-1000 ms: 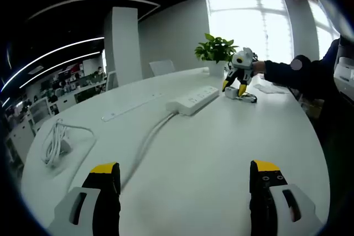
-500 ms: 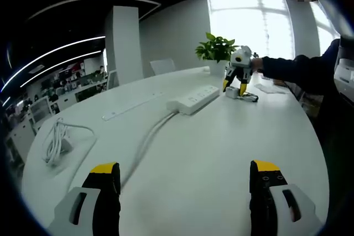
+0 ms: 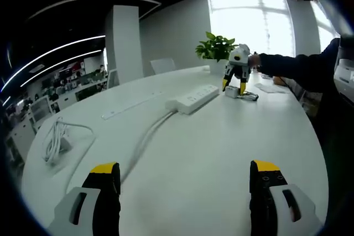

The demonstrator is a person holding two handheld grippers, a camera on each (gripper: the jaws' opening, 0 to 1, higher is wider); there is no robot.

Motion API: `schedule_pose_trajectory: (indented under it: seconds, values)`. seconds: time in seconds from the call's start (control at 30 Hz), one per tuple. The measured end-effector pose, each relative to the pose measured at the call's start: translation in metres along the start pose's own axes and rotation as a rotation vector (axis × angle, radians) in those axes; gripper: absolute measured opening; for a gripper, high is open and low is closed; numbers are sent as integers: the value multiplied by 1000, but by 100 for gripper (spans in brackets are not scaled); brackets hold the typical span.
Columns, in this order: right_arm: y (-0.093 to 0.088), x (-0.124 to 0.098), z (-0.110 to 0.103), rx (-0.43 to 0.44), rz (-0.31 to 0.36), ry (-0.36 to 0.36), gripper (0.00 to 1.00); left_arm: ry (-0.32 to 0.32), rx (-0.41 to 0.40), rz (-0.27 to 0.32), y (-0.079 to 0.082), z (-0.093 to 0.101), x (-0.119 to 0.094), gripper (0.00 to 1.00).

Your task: Straighten the power strip on the desk, plug the charger into it

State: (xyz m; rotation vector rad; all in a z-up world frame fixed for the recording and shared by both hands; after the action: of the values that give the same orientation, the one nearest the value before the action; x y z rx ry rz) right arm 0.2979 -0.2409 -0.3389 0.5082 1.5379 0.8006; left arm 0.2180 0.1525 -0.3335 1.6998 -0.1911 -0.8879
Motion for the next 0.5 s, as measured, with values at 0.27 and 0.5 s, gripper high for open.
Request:
schedule_pose_trajectory:
  seconds: [0.27, 0.5]
  values:
    - [3, 2, 3, -24, -53, 62, 37, 6, -10, -2, -2, 0, 0, 99]
    - [4, 5, 2, -34, -52, 92, 37, 8, -17, -3, -4, 0, 0, 99]
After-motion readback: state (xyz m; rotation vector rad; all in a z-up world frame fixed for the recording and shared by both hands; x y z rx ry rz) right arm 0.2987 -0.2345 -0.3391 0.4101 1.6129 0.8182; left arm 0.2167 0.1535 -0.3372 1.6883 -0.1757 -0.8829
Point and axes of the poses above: the point that each gripper's makers call its tool centre point, and the gripper's own axes: x roughly forward along the fingers, z roughly to its right, y roughly out of its top, the point moved 4 cm from there along -x, roughly backward along the fingers, and after that the axes turned 7 degrees about y, right-handed, at the moved point
